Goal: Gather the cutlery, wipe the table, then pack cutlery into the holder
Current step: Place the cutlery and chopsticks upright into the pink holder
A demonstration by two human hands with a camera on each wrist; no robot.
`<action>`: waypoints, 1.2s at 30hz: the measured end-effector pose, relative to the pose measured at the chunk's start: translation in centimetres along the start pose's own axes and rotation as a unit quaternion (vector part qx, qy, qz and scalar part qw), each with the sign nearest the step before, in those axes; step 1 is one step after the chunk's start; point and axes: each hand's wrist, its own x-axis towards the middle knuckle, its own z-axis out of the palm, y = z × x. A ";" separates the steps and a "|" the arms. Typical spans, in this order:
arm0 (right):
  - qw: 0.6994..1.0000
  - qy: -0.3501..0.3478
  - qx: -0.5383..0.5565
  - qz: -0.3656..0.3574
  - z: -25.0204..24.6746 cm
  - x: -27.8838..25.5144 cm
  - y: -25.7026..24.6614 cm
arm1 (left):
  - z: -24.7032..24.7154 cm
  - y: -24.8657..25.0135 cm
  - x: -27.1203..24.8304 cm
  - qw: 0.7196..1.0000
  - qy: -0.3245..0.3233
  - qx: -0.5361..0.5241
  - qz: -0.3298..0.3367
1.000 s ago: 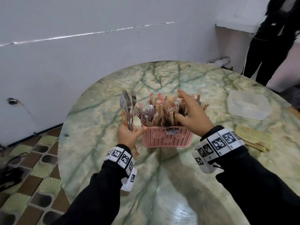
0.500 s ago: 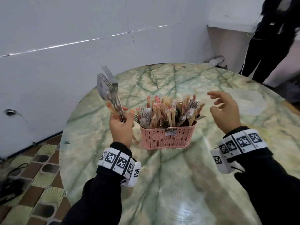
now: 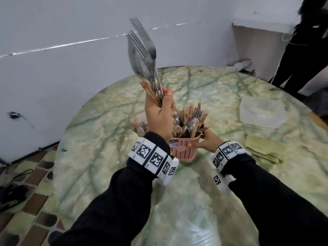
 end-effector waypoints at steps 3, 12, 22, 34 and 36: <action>0.999 0.017 0.011 -0.026 0.4 0.0 0.4 | 0.2 -0.9 0.2 0.998 0.034 0.049 0.028; 0.998 -0.002 -0.035 -0.059 0.2 0.5 1.5 | -3.6 -0.2 0.2 0.981 0.182 -0.040 0.056; 0.998 -0.010 -0.034 -0.060 0.0 0.6 2.0 | -4.9 -3.3 0.5 0.976 0.204 0.056 0.051; 0.999 -0.011 -0.016 -0.048 0.1 0.3 1.9 | -5.4 -8.3 0.9 0.954 0.144 0.254 0.064; 0.999 -0.012 -0.014 -0.047 0.2 0.2 1.8 | -5.6 -8.5 0.9 0.928 0.115 0.347 0.074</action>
